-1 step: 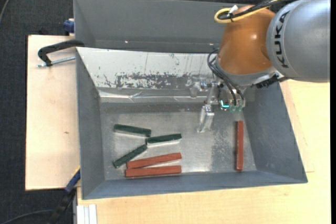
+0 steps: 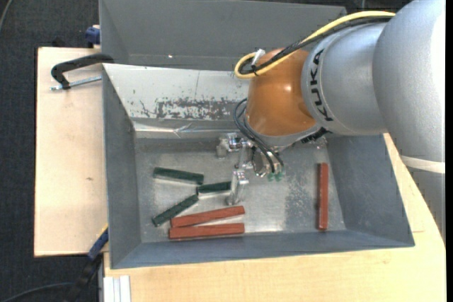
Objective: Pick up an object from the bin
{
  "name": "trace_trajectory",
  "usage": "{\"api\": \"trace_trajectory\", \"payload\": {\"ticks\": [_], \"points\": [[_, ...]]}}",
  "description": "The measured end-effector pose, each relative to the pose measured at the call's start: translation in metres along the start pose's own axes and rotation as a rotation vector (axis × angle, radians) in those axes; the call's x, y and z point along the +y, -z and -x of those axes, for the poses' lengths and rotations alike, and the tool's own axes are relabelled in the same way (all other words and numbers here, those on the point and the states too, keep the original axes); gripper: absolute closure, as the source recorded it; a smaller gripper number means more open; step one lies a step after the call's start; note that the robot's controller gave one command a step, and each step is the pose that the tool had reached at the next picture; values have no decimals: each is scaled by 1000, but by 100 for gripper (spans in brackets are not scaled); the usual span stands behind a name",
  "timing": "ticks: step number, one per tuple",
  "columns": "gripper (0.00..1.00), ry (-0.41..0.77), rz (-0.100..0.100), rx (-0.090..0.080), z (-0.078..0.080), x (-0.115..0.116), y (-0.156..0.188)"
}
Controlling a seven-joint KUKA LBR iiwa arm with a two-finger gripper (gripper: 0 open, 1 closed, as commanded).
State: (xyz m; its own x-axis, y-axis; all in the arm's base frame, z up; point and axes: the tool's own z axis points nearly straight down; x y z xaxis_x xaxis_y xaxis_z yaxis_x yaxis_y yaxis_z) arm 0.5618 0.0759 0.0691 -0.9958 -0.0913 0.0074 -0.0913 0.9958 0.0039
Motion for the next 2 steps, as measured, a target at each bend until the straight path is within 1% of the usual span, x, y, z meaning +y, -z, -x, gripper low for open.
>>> {"api": "trace_trajectory", "payload": {"ticks": [1,2], "points": [[100,-7,-2,-8,3,-4,4],[100,-43,-1,-23,-8,10,188]]}}
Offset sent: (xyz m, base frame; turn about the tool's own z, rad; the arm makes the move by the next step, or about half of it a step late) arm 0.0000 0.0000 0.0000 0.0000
